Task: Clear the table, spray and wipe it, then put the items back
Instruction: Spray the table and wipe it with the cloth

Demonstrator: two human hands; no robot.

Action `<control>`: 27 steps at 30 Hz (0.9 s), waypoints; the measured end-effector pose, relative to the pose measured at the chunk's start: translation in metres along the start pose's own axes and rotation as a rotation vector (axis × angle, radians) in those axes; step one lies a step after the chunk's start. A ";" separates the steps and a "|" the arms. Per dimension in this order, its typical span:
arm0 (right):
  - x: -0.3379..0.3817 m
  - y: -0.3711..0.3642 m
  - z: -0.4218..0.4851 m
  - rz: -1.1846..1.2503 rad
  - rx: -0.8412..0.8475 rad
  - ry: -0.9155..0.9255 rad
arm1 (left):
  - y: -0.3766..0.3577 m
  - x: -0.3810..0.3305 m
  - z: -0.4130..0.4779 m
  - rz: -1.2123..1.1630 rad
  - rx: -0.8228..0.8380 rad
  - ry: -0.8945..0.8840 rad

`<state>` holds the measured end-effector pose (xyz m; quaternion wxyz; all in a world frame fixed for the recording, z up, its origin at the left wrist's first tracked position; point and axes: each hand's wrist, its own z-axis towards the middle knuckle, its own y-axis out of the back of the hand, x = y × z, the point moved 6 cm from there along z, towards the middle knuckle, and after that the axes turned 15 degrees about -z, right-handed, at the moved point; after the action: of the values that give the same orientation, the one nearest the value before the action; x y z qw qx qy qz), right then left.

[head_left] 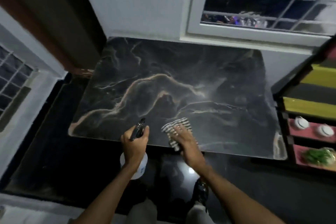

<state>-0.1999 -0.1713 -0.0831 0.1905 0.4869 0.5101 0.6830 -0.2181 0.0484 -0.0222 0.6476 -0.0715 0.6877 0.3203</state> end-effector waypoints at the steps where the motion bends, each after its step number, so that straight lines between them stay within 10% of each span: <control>1: -0.036 0.021 -0.011 0.015 -0.064 -0.138 | -0.018 -0.005 -0.011 -0.004 0.027 0.003; 4: -0.134 0.076 -0.063 0.079 -0.188 -0.587 | -0.077 -0.023 -0.050 -0.014 0.120 -0.008; 9: -0.141 0.073 -0.134 0.008 -0.142 -0.310 | -0.164 -0.048 -0.112 -0.003 0.263 -0.002; 14: -0.239 0.123 -0.160 0.095 -0.247 -0.762 | -0.208 -0.062 -0.153 0.026 0.350 -0.006; 19: -0.235 0.117 -0.177 0.017 -0.171 -0.545 | -0.225 -0.071 -0.166 0.016 0.422 -0.050; 24: -0.256 0.139 -0.154 0.089 -0.270 -0.853 | -0.218 -0.073 -0.148 -0.009 0.346 -0.018; 27: -0.193 0.103 -0.119 0.050 -0.176 -0.506 | -0.207 -0.085 -0.122 -0.015 0.326 -0.068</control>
<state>-0.1903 -0.4204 -0.0842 0.3367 0.6362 0.3726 0.5856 -0.2022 -0.2062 -0.0200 0.6760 0.0403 0.7075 0.2020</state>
